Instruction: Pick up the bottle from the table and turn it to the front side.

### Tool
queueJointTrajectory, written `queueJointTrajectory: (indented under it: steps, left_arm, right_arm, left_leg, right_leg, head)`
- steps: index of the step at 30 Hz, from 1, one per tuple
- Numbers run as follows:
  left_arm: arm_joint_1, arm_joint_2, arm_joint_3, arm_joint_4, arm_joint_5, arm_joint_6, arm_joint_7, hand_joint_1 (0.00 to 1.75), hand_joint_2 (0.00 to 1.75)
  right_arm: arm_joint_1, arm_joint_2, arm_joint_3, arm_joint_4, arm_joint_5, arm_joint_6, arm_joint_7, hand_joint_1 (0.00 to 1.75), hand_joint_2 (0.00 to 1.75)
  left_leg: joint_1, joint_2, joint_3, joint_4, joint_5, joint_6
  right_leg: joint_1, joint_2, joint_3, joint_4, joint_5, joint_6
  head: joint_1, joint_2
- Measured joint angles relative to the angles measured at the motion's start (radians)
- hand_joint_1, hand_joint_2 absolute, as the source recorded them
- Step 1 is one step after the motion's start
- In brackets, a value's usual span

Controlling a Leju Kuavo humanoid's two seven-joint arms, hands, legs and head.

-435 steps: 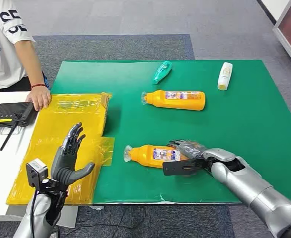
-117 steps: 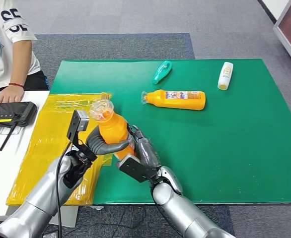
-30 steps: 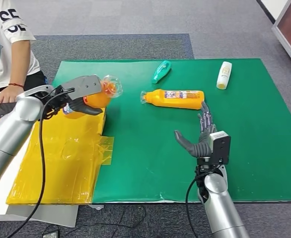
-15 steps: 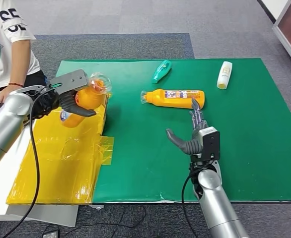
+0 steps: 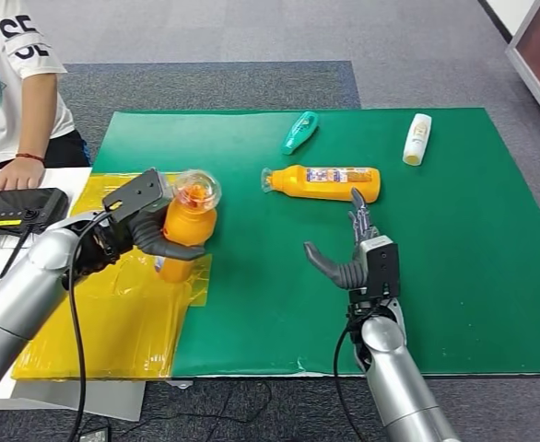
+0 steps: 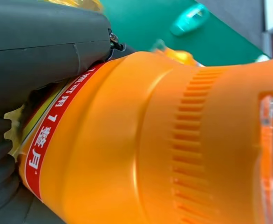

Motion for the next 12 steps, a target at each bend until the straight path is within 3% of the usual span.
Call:
queueJointTrajectory:
  steps: [12]
  left_arm:
    - [0.049,0.003,-0.018,-0.102,-0.069,0.044,0.019,1.75,1.75]
  right_arm:
    - [0.015,-0.001,-0.001,0.001,0.020,-0.009,0.010,0.00,1.75]
  left_leg:
    - [0.000,0.000,0.000,0.000,0.001,-0.001]
  right_leg:
    - [0.000,0.000,-0.001,0.000,0.000,0.000]
  head:
    - [0.000,0.000]
